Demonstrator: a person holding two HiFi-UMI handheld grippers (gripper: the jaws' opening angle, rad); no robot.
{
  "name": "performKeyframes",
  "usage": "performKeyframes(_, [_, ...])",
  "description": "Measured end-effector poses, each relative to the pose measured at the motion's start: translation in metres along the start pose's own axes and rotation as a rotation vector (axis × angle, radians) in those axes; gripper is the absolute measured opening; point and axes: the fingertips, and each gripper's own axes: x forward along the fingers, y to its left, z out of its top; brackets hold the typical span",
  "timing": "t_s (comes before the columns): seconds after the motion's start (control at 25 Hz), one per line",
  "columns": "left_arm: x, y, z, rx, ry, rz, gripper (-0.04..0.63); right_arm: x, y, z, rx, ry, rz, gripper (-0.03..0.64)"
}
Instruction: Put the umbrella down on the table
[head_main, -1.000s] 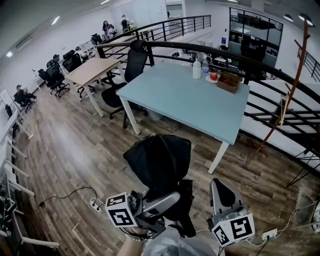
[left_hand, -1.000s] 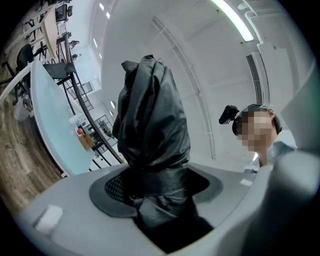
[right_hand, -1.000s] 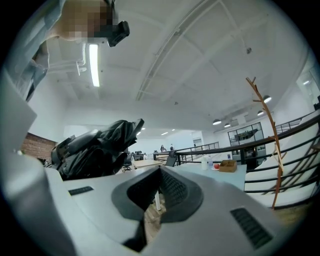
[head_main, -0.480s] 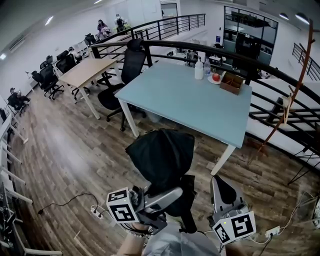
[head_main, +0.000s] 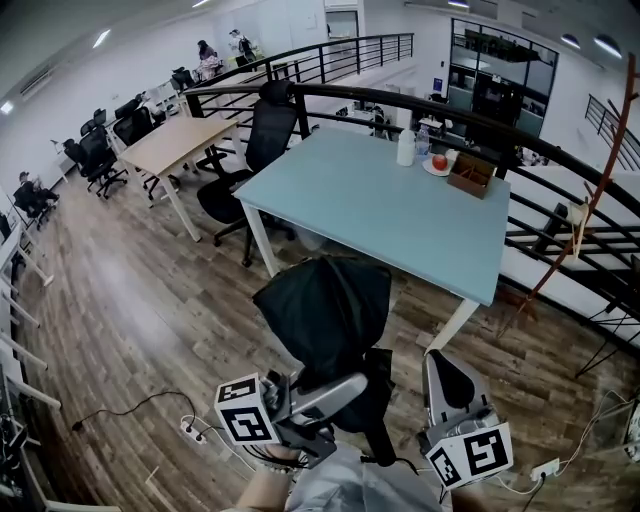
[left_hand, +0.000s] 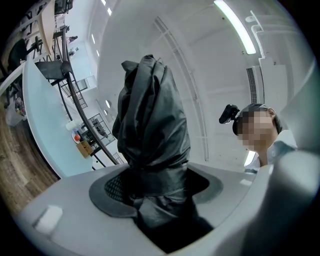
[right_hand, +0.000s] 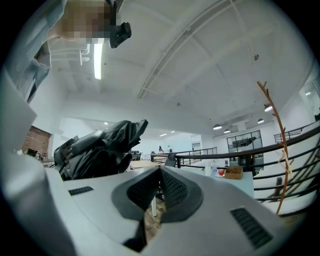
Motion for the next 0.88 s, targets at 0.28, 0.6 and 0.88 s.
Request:
performKeyframes(0.28, [-0.005,0.009,0.006,-0.020,-0.016,-0.014,0.282,0.007,0.000,-0.004,-0.002,0.001,-0.014,-0.005])
performKeyframes(0.6, [-0.010,0.012,0.010,-0.014,-0.012,-0.009,0.282,0.007,0.002,-0.008,0.002,0.015,-0.027,-0.005])
performKeyframes(0.88, [-0.019,0.009,0.012,-0.021,-0.025,0.001,0.282,0.013,0.009,-0.006,-0.008,0.033,-0.006,-0.005])
